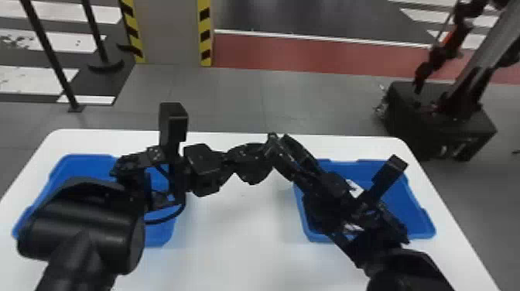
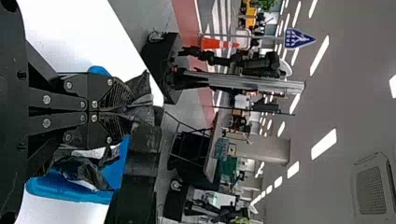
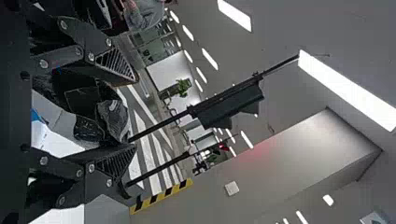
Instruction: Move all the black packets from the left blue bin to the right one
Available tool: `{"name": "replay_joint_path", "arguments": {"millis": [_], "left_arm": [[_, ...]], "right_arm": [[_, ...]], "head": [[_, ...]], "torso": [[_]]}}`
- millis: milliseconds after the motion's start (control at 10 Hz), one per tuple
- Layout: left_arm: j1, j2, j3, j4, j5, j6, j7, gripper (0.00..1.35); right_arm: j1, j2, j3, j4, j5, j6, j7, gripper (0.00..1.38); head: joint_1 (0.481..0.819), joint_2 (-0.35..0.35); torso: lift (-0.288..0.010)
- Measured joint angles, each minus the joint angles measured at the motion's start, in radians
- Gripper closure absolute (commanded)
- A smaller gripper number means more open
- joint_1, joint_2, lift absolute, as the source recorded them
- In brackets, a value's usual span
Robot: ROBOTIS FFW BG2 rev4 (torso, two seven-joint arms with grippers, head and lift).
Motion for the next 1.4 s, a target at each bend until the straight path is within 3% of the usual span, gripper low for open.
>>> {"name": "replay_joint_path", "arguments": {"millis": [100, 200, 400, 500, 700, 800, 1100, 1400], "left_arm": [[-0.004, 0.0, -0.009, 0.001, 0.004, 0.006, 0.0, 1.2], [-0.006, 0.0, -0.015, 0.002, 0.005, 0.008, 0.0, 1.2], [-0.006, -0.001, -0.015, 0.002, 0.008, 0.009, 0.0, 1.2], [-0.004, -0.001, -0.012, 0.003, 0.009, 0.011, -0.001, 1.08], [0.014, -0.005, 0.008, 0.004, 0.014, 0.027, 0.022, 0.19], [0.037, -0.006, 0.035, 0.004, 0.011, 0.03, 0.026, 0.07], [0.149, -0.007, 0.162, -0.009, 0.041, -0.02, 0.019, 0.17], [0.306, -0.007, 0.304, -0.175, 0.066, -0.019, 0.017, 0.17]], "right_arm": [[-0.01, 0.002, 0.0, 0.011, 0.0, 0.002, 0.0, 1.15], [-0.015, 0.002, 0.0, 0.014, 0.004, 0.0, 0.0, 1.27], [-0.016, 0.003, 0.001, 0.017, 0.003, -0.018, 0.003, 1.28], [-0.015, 0.003, 0.001, 0.02, 0.003, -0.022, 0.01, 1.28], [-0.018, 0.002, 0.0, 0.028, -0.009, -0.051, 0.012, 1.28], [-0.025, 0.0, -0.011, 0.038, -0.025, -0.072, 0.011, 1.28], [-0.031, -0.028, -0.132, 0.057, -0.018, -0.1, -0.01, 1.28], [-0.031, -0.104, -0.267, 0.181, 0.039, -0.128, -0.089, 1.24]], "head": [[0.695, -0.121], [0.695, -0.123], [0.695, -0.126], [0.695, -0.124], [0.695, -0.119], [0.695, -0.114], [0.695, -0.127], [0.695, -0.183]], "torso": [[-0.11], [-0.11], [-0.11], [-0.11], [-0.11], [-0.11], [-0.11], [-0.11]]}}
